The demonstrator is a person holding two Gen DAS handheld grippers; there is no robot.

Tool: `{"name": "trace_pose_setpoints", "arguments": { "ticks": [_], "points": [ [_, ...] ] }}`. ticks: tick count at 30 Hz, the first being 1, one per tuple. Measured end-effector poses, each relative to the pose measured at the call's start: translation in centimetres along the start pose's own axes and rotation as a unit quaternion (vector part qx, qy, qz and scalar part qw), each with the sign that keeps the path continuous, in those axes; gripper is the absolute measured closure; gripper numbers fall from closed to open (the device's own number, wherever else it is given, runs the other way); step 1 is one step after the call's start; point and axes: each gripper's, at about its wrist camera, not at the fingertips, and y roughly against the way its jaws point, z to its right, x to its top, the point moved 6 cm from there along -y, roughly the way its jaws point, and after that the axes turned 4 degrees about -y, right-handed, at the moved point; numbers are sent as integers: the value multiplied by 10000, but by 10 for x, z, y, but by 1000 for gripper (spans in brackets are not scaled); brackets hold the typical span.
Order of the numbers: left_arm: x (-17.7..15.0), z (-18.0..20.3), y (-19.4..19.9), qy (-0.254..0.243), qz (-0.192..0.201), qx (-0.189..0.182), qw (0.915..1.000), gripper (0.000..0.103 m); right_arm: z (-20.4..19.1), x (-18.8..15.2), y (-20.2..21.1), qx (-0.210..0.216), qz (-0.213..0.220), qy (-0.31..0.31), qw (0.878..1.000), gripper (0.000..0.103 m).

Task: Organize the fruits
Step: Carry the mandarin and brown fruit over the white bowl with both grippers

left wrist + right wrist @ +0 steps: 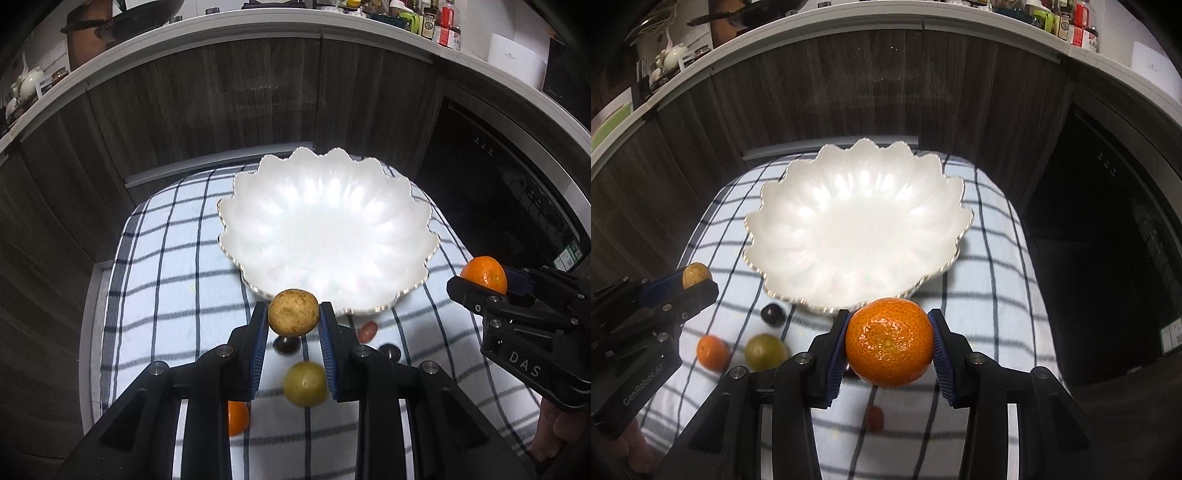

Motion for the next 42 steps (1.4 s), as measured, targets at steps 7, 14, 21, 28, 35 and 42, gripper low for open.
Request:
{"name": "trace_pose_setpoints", "arguments": {
  "ticks": [7, 14, 21, 28, 35, 42],
  "points": [
    [17, -6, -16, 144, -78, -51, 9999, 75, 6, 21, -13, -69, 43, 7, 10000, 60],
    [32, -10, -32, 148, -83, 34, 9999, 75, 13, 38, -25, -177, 110, -51, 9998, 60],
    [42, -13, -50, 174, -166, 25, 9997, 75, 23, 49, -40, -274, 98, -146, 9995, 60],
    [51, -17, -67, 198, -226, 36, 9995, 75, 27, 60, -55, -275, 53, -166, 9995, 60],
    [60, -20, -83, 202, -289, 46, 9994, 75, 28, 71, -71, -264, -21, -163, 9995, 60],
    [60, -18, -95, 214, -401, 6, 9990, 75, 31, 75, -85, -264, -122, -219, 9993, 60]
  ]
}}
